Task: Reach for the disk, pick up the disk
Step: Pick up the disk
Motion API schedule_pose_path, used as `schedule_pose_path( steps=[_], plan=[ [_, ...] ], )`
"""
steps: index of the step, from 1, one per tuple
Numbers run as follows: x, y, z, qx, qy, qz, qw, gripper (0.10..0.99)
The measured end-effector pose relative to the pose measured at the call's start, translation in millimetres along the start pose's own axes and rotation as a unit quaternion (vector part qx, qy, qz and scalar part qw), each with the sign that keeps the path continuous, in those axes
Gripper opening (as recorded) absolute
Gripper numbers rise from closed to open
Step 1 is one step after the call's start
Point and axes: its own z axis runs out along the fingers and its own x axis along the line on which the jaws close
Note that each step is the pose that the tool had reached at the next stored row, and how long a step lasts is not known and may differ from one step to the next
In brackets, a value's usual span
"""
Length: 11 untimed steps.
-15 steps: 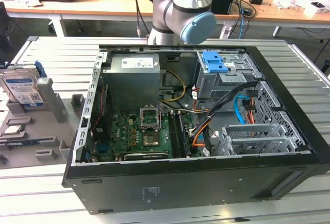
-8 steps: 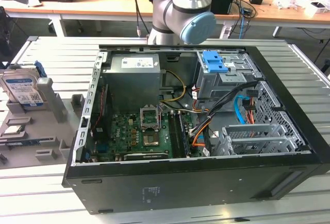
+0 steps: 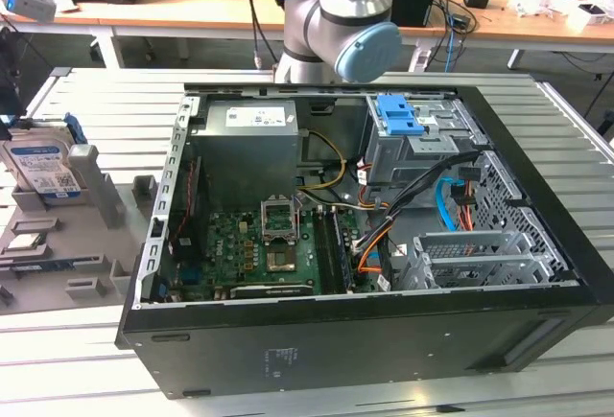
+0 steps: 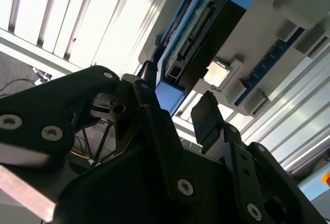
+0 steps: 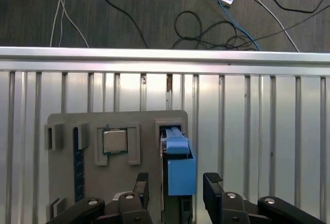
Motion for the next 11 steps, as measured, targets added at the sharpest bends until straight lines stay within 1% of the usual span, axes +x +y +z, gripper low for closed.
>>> schedule_pose_path(
  steps=[3,7,9,11],
  plan=[
    [-1.1,0.2,8.2,0.0000,0.0000,-0.001,1.0000,0.545],
    [-2.3,1.1,15.1,-0.0001,0.0001,-0.002,1.0000,0.545],
    [-2.7,2.8,20.4,0.0000,0.0002,-0.004,1.0000,0.545],
    [-2.9,4.2,23.3,-0.0001,0.0002,-0.005,1.0000,0.545]
  ],
)
